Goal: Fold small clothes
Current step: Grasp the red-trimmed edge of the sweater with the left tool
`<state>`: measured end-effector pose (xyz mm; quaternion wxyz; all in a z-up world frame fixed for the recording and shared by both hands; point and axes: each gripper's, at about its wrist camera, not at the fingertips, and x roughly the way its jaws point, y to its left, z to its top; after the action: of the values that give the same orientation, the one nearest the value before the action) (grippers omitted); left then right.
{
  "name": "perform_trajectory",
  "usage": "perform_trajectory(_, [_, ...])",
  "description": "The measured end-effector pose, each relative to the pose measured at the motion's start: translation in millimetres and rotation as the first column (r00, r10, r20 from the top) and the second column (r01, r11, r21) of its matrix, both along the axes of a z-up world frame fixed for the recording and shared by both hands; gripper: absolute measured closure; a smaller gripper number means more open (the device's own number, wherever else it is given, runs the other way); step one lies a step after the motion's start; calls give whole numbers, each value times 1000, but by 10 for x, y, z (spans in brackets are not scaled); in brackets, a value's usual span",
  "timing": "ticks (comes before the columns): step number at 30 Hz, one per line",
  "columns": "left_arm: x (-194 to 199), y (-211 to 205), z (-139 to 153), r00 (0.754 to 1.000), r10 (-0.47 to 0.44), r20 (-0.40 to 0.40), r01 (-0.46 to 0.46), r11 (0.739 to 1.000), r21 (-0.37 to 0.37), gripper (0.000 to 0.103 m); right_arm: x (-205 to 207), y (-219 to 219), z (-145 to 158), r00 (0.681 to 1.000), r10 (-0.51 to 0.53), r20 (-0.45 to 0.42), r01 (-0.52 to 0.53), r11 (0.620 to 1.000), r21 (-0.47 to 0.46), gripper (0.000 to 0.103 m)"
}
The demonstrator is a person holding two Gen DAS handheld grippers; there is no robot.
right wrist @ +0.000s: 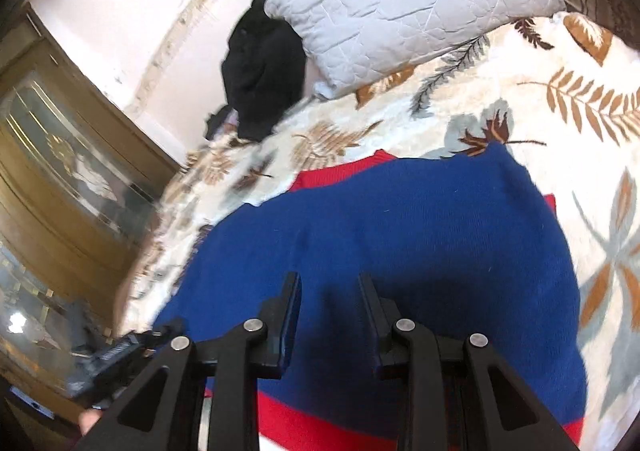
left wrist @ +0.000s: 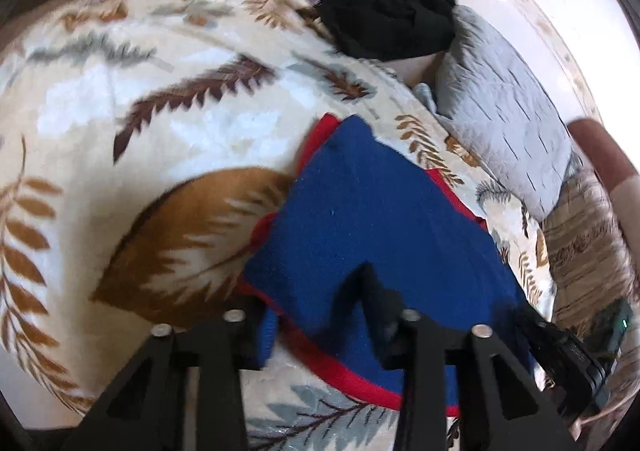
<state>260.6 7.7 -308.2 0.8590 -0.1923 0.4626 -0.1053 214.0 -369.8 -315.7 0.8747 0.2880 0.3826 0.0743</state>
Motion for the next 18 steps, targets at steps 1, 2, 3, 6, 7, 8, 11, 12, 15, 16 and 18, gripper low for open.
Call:
perform_trajectory(1, [-8,-33,25,1000,-7,9,7,1000,16,75,37,19,-28,1000,7,-20,-8,1000,-19,71])
perform_trajectory(2, [-20,-73,47,1000,-12,10,12,999,33,76,89,49,-106,997,30,-68,-31,999,-16,72])
perform_trajectory(3, [-26,-110,61,1000,-19,2,19,999,45,76,109,53,-175,993,46,-105,-47,999,-4,71])
perform_trajectory(6, [-11,-160,83,999,-21,-24,23,997,75,72,106,77,-208,990,65,-128,-70,997,-39,75])
perform_trajectory(7, [-8,-154,78,999,-16,-34,18,997,76,68,108,67,-203,988,68,-136,-74,997,-34,75])
perform_trajectory(8, [-1,-144,64,999,-10,-48,13,998,64,61,102,48,-211,988,68,-138,-71,997,-20,75])
perform_trajectory(11, [4,-125,19,999,8,-54,-7,999,36,61,49,-29,-220,990,60,-129,-58,998,18,75])
perform_trajectory(12, [7,-120,7,998,16,-53,-14,999,32,65,38,-45,-218,990,57,-127,-55,998,20,75])
perform_trajectory(15, [13,-126,14,999,17,-49,-17,1000,16,83,-5,-28,-178,991,67,-120,-67,998,10,75])
perform_trajectory(16, [4,-132,34,999,12,-38,-12,1000,14,84,-16,-3,-157,991,75,-114,-75,997,1,75])
perform_trajectory(18, [-21,-163,106,1000,-11,-2,11,999,32,86,-57,34,-97,992,94,-89,-96,995,-17,72])
